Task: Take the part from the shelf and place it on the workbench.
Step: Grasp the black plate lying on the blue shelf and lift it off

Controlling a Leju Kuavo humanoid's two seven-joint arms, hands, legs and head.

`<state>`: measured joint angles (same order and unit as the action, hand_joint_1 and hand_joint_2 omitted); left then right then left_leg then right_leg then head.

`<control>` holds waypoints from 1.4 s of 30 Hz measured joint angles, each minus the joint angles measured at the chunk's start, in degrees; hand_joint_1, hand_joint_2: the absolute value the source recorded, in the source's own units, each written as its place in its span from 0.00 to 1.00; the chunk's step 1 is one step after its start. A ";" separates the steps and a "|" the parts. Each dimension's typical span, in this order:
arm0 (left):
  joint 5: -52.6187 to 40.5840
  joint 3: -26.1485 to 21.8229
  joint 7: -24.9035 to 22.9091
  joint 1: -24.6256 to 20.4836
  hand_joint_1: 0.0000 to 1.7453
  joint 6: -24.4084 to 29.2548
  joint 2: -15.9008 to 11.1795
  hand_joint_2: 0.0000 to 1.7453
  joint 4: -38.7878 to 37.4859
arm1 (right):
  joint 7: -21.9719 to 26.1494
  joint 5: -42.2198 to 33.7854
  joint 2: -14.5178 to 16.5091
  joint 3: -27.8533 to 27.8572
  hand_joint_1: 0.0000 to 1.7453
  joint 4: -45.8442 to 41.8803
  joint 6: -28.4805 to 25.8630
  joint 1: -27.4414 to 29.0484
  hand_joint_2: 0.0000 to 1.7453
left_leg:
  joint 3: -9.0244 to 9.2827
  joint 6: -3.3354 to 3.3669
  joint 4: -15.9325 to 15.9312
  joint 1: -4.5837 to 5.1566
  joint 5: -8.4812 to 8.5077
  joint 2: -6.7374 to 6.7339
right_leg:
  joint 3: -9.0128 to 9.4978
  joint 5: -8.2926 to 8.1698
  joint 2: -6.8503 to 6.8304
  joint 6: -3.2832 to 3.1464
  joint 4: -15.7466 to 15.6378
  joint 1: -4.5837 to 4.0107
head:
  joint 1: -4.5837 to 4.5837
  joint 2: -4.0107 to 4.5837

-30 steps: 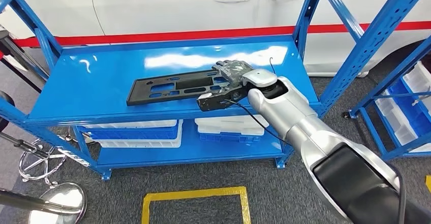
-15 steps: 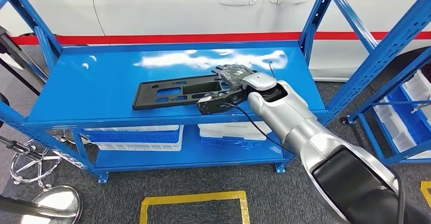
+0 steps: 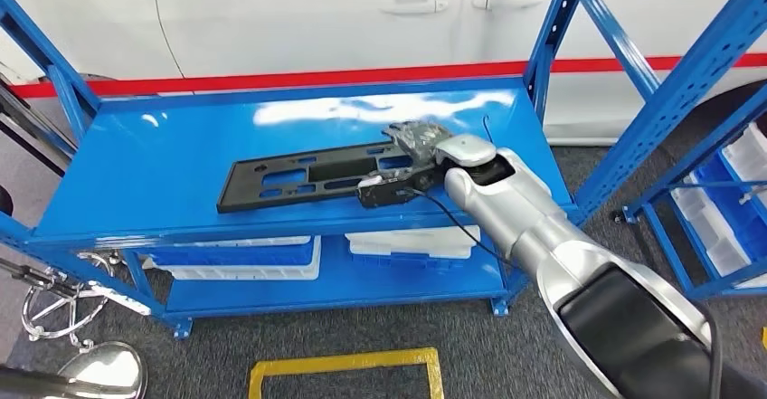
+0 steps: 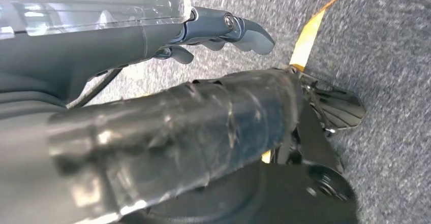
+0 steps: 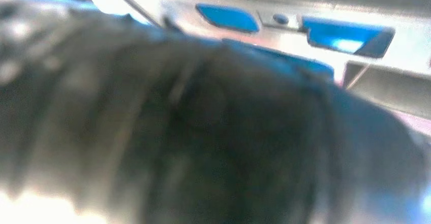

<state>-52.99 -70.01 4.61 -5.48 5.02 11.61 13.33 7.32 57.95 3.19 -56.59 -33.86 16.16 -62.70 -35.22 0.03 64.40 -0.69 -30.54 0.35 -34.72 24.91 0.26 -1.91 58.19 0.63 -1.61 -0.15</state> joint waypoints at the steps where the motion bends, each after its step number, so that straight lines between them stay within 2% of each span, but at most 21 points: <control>1: 0.01 -0.05 0.00 0.02 0.00 -0.02 0.00 0.00 0.00 | 0.04 -0.10 0.03 0.00 0.00 0.00 0.00 0.10 0.00 | -2.19 -0.12 3.92 -0.01 -1.49 -0.01 | 0.18 0.18 -0.03 -0.25 0.00 -0.05 | -0.02 0.00; 3: 0.01 -0.10 -0.06 0.04 0.00 -0.06 0.00 0.00 0.00 | 0.09 -0.32 0.07 0.00 0.00 0.00 0.02 0.51 0.00 | -5.90 -0.33 9.55 -0.03 -2.51 -0.02 | 0.51 0.64 -0.08 -0.43 0.14 -0.15 | -0.01 0.00; 4: 0.01 -0.11 -0.09 0.06 0.00 -0.06 0.00 0.00 0.00 | 0.10 -0.40 0.10 0.00 0.00 -0.01 -0.02 0.74 0.00 | -6.40 -0.37 9.49 -0.04 -1.40 -0.03 | 0.74 0.93 -0.08 -0.41 0.26 -0.17 | -0.01 0.00; 6: 0.06 -0.18 -0.13 0.12 0.00 -0.06 -0.01 0.00 0.00 | 0.11 -0.46 0.27 0.00 0.00 -0.03 -0.16 1.09 0.00 | -4.33 -0.22 3.31 -0.07 3.25 -0.07 | 1.40 1.71 -0.02 -0.25 0.63 -0.16 | -0.02 0.00; 8: 0.13 -0.28 -0.13 0.12 0.00 -0.06 -0.02 0.00 0.00 | 0.15 -0.55 0.42 0.00 0.00 -0.07 -0.34 1.20 0.00 | -1.48 0.11 -3.19 0.10 6.01 -0.08 | 1.73 2.43 0.07 0.15 1.06 -0.35 | -0.01 0.00; 13: 0.39 -0.45 -0.14 -0.04 0.00 -0.11 0.02 0.00 0.00 | 1.62 -2.73 0.45 0.00 0.00 -1.05 -0.86 2.37 0.00 | 0.00 1.27 -5.67 0.02 5.65 0.01 | 1.46 3.45 0.00 1.11 1.89 -0.45 | 0.04 0.00; 15: 0.62 -0.55 -0.36 0.04 0.00 -0.16 0.04 0.00 0.00 | 1.84 -3.80 0.36 0.00 0.00 -2.03 -1.15 3.38 0.00 | 0.54 1.82 -6.07 -0.17 5.54 -0.09 | -0.63 5.83 -0.03 1.64 6.37 -0.29 | 0.07 0.00; 17: 0.68 -0.64 -0.64 0.03 0.00 -0.21 0.04 0.00 0.00 | 1.91 -4.58 0.19 0.00 0.00 -2.70 -1.34 4.95 0.00 | 0.80 2.19 -6.08 -0.15 5.28 -0.09 | -4.64 8.48 -0.05 2.04 13.67 -0.14 | 0.08 0.00; 19: 0.63 -0.68 -0.57 0.02 0.00 -0.28 0.08 0.00 0.00 | 1.97 -5.09 -0.02 0.00 0.00 -3.21 -1.61 6.96 0.00 | 1.12 2.28 -6.03 -0.14 4.94 0.06 | -7.06 7.96 -0.05 2.17 16.61 0.04 | 0.08 0.00; 20: 0.60 -0.71 -0.44 0.02 0.00 -0.33 0.11 0.00 0.00 | 1.97 -5.28 -0.15 0.00 0.00 -3.48 -1.79 7.84 0.00 | 1.39 2.23 -5.99 -0.14 4.71 0.16 | -6.67 6.06 -0.06 2.08 14.77 0.09 | 0.08 0.00; 22: 0.54 -0.78 -0.15 0.08 0.00 -0.44 0.21 0.00 0.00 | 1.97 -5.54 -0.45 0.00 0.00 -4.00 -2.15 8.99 0.00 | 2.00 1.98 -5.95 -0.09 4.20 0.26 | -3.77 1.56 -0.06 1.68 7.36 0.01 | 0.07 0.00; 23: 0.53 -0.84 -0.05 0.08 0.00 -0.46 0.23 0.00 0.00 | 1.98 -5.62 -0.58 0.00 0.00 -4.23 -2.29 9.26 0.00 | 2.14 1.80 -5.90 -0.02 3.99 0.26 | -2.37 0.37 -0.06 1.46 4.21 -0.16 | 0.08 0.00; 26: 0.53 -0.99 0.18 -0.01 0.00 -0.54 0.24 0.00 0.00 | 1.98 -5.72 -0.81 0.00 0.00 -4.79 -2.54 9.92 0.00 | 2.12 1.10 -5.98 0.10 3.78 0.15 | -1.12 0.32 0.00 1.07 1.40 -0.62 | 0.07 0.00; 29: 0.53 -1.17 0.21 -0.06 0.00 -0.61 0.24 0.00 0.00 | 1.99 -5.80 -0.89 0.00 0.00 -5.31 -2.59 10.30 0.00 | 1.56 0.26 -4.30 0.06 2.18 -0.02 | -0.61 0.22 0.04 0.39 0.61 -0.10 | 0.03 0.00; 33: 0.53 -1.37 0.22 -0.04 0.00 -0.61 0.24 0.00 0.00 | 1.99 -5.87 -0.89 0.00 0.00 -5.62 -2.63 10.73 0.00 | -4.92 -0.34 8.85 -0.03 -3.39 -0.04 | -0.21 0.45 -0.16 -0.28 0.46 -0.08 | 0.01 0.00; 34: 0.53 -1.39 0.22 -0.02 0.00 -0.61 0.24 0.00 0.00 | 1.99 -5.87 -0.89 0.00 0.00 -5.62 -2.63 10.90 0.00 | -5.81 -0.42 10.16 -0.03 -3.18 -0.04 | -0.16 0.54 -0.17 -0.31 0.52 -0.10 | 0.01 0.00; 36: 0.52 -1.41 0.21 0.03 0.00 -0.60 0.23 0.00 0.00 | 1.99 -5.91 -0.89 0.00 0.00 -5.70 -2.62 11.08 0.00 | -4.35 -0.36 6.10 -0.05 0.41 -0.06 | 0.07 0.82 -0.07 -0.22 0.72 -0.11 | 0.01 0.00; 38: 0.47 -1.43 0.20 0.06 0.00 -0.58 0.22 0.00 0.00 | 1.99 -6.03 -0.93 0.00 0.00 -5.85 -2.60 11.08 0.50 | -1.00 -0.02 -1.55 0.01 4.01 -0.09 | 0.19 1.21 0.05 0.13 1.08 -0.22 | 0.02 0.00; 40: 0.38 -1.44 0.21 -0.03 0.00 -0.57 0.22 0.00 0.00 | 1.99 -6.20 -1.07 0.00 0.00 -5.92 -2.61 11.23 1.00 | 0.58 0.36 -5.08 0.15 4.72 -0.02 | 0.01 1.37 0.08 0.59 1.29 -0.41 | 0.03 0.00; 41: 0.34 -1.44 0.21 -0.06 0.00 -0.57 0.22 0.00 0.00 | 1.95 -6.27 -1.14 0.00 0.00 -5.92 -2.62 11.38 0.75 | 0.74 0.51 -5.33 0.23 4.58 0.04 | -0.08 1.35 0.07 0.78 1.32 -0.50 | 0.04 0.00; 42: 0.32 -1.44 0.21 -0.08 0.00 -0.58 0.22 0.00 0.00 | 1.90 -6.32 -1.21 0.00 0.00 -5.92 -2.66 11.54 0.75 | 0.72 0.75 -5.45 0.17 4.61 0.07 | -0.09 1.36 0.08 0.98 1.28 -0.49 | 0.04 0.00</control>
<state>-52.66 -71.45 4.82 -5.55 4.44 11.82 13.33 9.21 51.63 1.98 -56.59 -39.78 13.51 -51.16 -34.50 0.78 58.94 -0.52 -25.93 0.43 -34.81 26.27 0.34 -0.92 59.47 0.13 -1.56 -0.15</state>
